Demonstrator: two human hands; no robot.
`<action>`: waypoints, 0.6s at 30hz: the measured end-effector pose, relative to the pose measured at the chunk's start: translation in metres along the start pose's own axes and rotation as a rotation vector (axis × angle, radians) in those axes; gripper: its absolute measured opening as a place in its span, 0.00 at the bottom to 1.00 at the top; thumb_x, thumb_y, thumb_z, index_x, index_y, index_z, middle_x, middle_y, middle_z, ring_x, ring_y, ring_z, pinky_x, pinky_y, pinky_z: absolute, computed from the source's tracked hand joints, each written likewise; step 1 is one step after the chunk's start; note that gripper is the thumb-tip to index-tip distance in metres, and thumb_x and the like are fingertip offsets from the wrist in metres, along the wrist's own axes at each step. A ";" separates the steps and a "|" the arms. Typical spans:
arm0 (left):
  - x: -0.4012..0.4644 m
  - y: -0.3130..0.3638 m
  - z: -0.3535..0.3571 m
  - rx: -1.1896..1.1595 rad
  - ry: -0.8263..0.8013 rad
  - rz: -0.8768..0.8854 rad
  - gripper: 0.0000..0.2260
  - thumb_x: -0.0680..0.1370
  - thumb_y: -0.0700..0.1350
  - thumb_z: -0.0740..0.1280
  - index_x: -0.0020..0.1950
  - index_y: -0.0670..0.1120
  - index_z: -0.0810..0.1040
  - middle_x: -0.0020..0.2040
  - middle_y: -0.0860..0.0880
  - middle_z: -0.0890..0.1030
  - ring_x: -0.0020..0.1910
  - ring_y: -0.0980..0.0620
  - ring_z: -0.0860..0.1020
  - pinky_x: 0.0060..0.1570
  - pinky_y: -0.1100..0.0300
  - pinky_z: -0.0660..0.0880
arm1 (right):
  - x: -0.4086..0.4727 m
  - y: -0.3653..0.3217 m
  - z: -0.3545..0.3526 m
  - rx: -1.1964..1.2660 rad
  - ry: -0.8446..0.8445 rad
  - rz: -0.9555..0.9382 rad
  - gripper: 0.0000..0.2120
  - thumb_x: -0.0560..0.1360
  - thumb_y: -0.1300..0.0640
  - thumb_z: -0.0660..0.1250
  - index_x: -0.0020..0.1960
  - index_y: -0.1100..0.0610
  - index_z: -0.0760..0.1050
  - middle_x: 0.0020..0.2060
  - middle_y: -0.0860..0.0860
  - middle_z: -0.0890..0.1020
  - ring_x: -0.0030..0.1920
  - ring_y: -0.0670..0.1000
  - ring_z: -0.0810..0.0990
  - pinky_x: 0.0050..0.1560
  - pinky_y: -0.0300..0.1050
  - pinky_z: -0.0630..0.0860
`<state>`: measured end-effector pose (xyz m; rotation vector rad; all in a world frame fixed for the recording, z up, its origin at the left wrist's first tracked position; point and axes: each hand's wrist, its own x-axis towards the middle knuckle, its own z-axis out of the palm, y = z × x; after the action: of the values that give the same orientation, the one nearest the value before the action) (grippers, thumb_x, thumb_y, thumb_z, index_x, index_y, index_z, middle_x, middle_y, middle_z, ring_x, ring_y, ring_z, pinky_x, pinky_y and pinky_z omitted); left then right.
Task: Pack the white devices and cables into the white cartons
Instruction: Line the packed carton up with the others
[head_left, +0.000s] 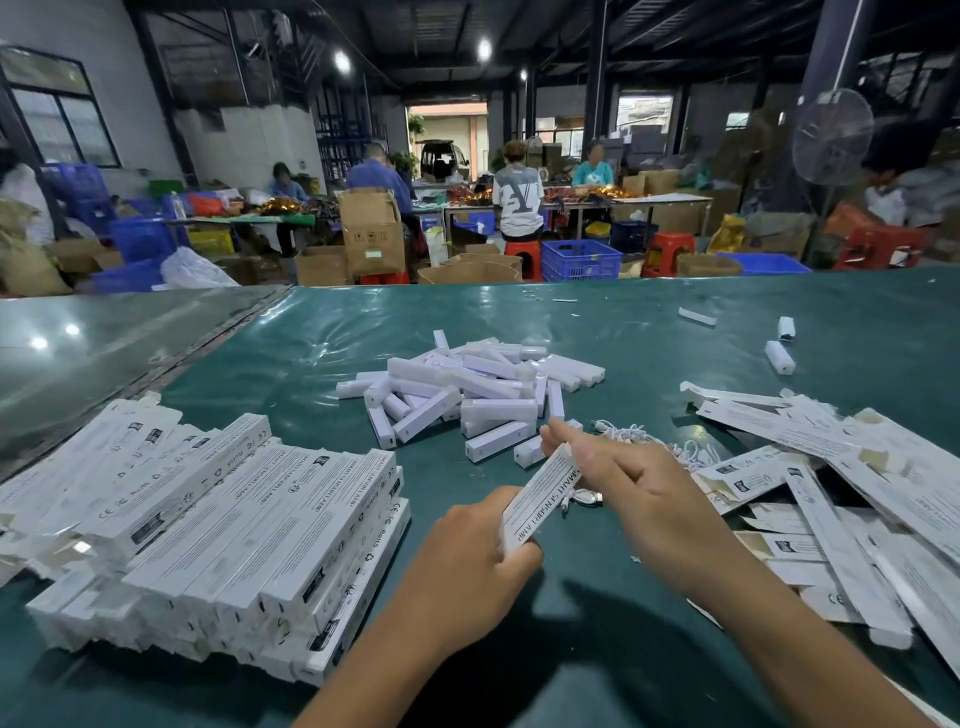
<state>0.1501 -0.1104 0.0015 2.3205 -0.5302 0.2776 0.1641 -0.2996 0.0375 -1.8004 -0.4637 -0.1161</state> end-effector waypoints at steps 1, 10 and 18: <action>0.000 0.001 0.000 0.009 -0.007 -0.005 0.07 0.72 0.52 0.61 0.40 0.66 0.69 0.30 0.57 0.73 0.29 0.54 0.68 0.32 0.57 0.64 | 0.000 0.000 0.000 -0.069 0.009 -0.028 0.19 0.79 0.38 0.63 0.66 0.45 0.78 0.61 0.38 0.82 0.65 0.36 0.77 0.68 0.39 0.71; -0.001 0.002 -0.001 0.066 0.006 -0.015 0.14 0.71 0.53 0.60 0.55 0.56 0.76 0.31 0.54 0.72 0.32 0.53 0.70 0.34 0.56 0.67 | 0.004 0.008 0.002 0.168 0.061 0.006 0.11 0.83 0.55 0.62 0.60 0.47 0.81 0.55 0.45 0.86 0.60 0.44 0.83 0.61 0.38 0.78; -0.003 0.002 -0.003 0.021 -0.047 -0.022 0.07 0.71 0.52 0.61 0.47 0.62 0.73 0.32 0.53 0.73 0.32 0.53 0.70 0.33 0.57 0.66 | 0.002 0.006 -0.003 0.006 0.047 -0.045 0.14 0.83 0.58 0.63 0.57 0.43 0.83 0.54 0.39 0.86 0.59 0.39 0.82 0.58 0.30 0.75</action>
<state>0.1461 -0.1088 0.0039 2.3565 -0.5266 0.2190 0.1686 -0.3029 0.0340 -1.7780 -0.4705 -0.1873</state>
